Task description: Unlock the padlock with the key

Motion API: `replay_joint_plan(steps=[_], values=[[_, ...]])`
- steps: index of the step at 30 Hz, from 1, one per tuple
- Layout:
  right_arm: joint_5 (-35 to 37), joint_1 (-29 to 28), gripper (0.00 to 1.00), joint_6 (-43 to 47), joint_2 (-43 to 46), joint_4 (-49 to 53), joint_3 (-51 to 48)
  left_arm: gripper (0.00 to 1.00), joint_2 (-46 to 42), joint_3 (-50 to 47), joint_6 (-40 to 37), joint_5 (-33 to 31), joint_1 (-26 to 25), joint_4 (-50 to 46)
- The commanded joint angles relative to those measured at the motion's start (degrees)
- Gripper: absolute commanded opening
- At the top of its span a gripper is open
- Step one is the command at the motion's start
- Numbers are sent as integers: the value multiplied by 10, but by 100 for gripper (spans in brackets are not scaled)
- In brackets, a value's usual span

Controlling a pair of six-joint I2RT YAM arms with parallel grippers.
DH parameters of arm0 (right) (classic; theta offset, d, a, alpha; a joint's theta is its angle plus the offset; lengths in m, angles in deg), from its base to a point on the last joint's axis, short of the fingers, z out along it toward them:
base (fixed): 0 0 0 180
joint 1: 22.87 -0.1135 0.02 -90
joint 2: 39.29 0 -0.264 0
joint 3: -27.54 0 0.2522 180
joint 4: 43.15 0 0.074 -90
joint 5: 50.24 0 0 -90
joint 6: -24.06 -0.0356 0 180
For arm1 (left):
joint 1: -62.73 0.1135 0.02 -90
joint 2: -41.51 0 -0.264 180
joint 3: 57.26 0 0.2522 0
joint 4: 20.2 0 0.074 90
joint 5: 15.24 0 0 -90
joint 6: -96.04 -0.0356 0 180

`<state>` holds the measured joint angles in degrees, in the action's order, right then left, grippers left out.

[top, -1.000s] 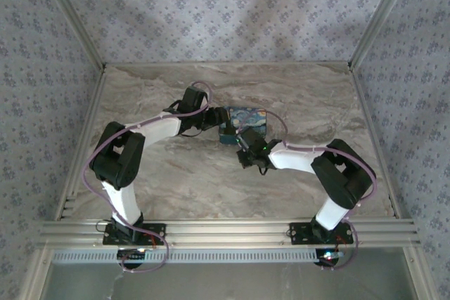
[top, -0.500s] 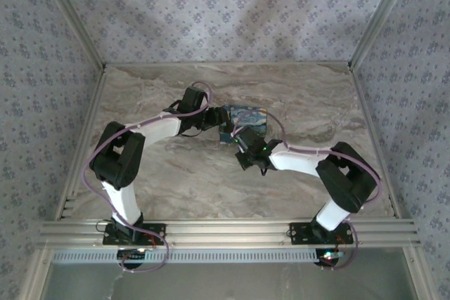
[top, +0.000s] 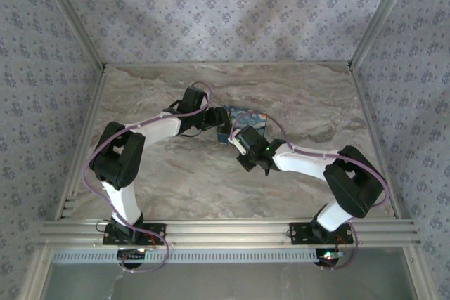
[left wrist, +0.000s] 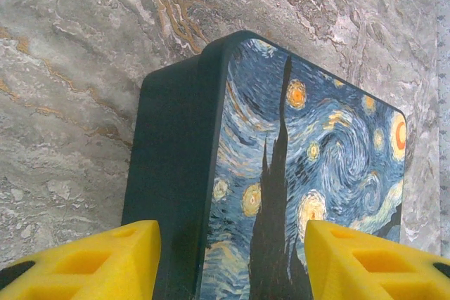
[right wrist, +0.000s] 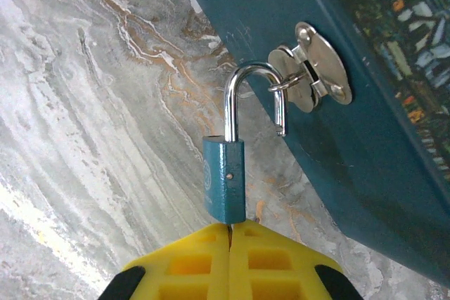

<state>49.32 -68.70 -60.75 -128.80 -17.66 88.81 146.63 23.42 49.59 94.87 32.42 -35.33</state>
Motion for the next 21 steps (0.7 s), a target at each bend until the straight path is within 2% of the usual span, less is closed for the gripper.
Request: replay_joint_plan(steps=[1,21], values=[[-14,-7,0,27,5,18,8,56,-4,-7,5,11,5,10],[24,-23,0,138,-20,-45,13,56,-7,-24,26,28,3,29]])
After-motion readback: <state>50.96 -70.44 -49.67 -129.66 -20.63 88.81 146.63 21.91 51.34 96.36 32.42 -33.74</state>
